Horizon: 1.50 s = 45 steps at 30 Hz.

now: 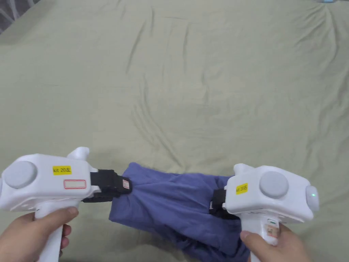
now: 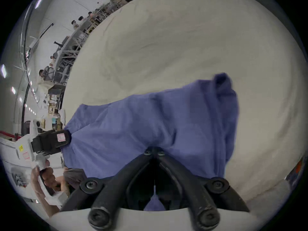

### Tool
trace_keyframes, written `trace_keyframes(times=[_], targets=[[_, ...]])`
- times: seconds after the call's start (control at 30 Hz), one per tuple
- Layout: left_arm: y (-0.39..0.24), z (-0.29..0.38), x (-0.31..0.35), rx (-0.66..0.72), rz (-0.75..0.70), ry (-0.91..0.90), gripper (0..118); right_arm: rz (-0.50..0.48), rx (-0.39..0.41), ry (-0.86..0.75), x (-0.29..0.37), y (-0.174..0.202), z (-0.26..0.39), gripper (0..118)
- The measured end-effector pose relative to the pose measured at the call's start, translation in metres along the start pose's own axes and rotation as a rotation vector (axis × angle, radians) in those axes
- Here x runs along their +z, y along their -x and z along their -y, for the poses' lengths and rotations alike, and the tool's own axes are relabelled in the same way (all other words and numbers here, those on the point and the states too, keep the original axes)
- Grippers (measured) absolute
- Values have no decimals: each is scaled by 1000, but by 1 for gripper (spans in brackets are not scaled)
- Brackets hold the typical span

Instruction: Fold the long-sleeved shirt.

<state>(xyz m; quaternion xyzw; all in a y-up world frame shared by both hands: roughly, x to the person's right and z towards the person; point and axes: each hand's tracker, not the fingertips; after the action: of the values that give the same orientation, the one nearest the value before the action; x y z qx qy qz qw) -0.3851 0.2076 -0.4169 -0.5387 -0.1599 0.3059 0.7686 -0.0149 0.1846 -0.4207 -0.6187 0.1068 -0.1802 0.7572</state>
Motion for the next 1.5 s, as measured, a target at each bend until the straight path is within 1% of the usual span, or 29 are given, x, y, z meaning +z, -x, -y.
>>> trace_keyframes(times=[0.07,0.13,0.2,0.33,0.4,0.47,0.53,0.57,0.6,0.63,0.67,0.7,0.8,0.9,0.93,1.0,1.03,1.07,1.1,1.13,1.17,1.2,1.23,1.27,1.33,1.37,1.43,1.47,1.5], targets=[[9,-6,27,17,0,-20,5,-102,5,5,-10,31,0,0],[26,-14,56,12,-71,-58,5,-187,16,24,-20,64,2,0],[53,-23,87,51,-124,-87,5,-244,66,29,-27,97,6,0],[108,-44,146,82,-360,-128,5,-334,183,52,-31,154,19,0],[130,-55,166,57,-545,-146,5,-349,233,72,-33,175,23,0],[153,-66,177,30,-726,-138,5,-352,235,74,-35,189,25,0],[167,-72,180,24,-821,-120,6,-404,217,84,-34,193,25,0],[169,-70,181,20,-844,-131,14,-423,214,81,-33,192,23,0],[170,-69,182,39,-864,-168,41,-430,221,82,-31,193,22,0],[166,-67,181,52,-843,-200,82,-432,236,82,-29,193,22,0],[161,-63,180,56,-796,-233,117,-440,248,79,-26,193,21,0],[154,-61,181,37,-743,-269,118,-445,255,74,-24,190,19,0],[140,-57,179,50,-729,-286,117,-450,252,53,-13,181,14,0],[110,-54,172,22,-665,-298,117,-464,240,28,6,167,9,0],[95,-52,170,16,-614,-313,117,-465,237,15,16,160,7,0],[68,-48,168,20,-444,-323,117,-489,231,-23,41,140,2,0],[52,-46,166,33,-320,-317,117,-523,213,-46,56,125,-2,0],[35,-46,163,98,-168,-276,114,-556,185,-65,74,110,-6,0],[19,-47,160,143,-62,-197,105,-580,161,-97,92,95,-10,0],[-2,-43,161,171,45,-132,81,-590,141,-157,116,78,-16,0],[-27,-39,162,130,120,-147,28,-575,149,-233,143,64,-21,0],[-54,-39,167,-2,100,-201,0,-547,166,-307,169,54,-26,0],[-91,-36,171,-151,46,-257,0,-504,190,-397,202,44,-28,0],[-123,-34,181,-264,-57,-338,0,-464,217,-482,232,37,-30,0],[-188,-25,189,-458,-216,-484,0,-368,283,-668,288,28,-29,0],[-217,-17,191,-528,-260,-594,0,-289,325,-793,317,27,-22,0],[-263,1,193,-628,-283,-769,0,-117,389,-1048,356,24,-4,0],[-282,12,191,-670,-260,-841,0,-35,421,-1132,371,22,4,0],[-295,23,187,-699,-258,-896,0,28,453,-1175,381,23,12,0]])
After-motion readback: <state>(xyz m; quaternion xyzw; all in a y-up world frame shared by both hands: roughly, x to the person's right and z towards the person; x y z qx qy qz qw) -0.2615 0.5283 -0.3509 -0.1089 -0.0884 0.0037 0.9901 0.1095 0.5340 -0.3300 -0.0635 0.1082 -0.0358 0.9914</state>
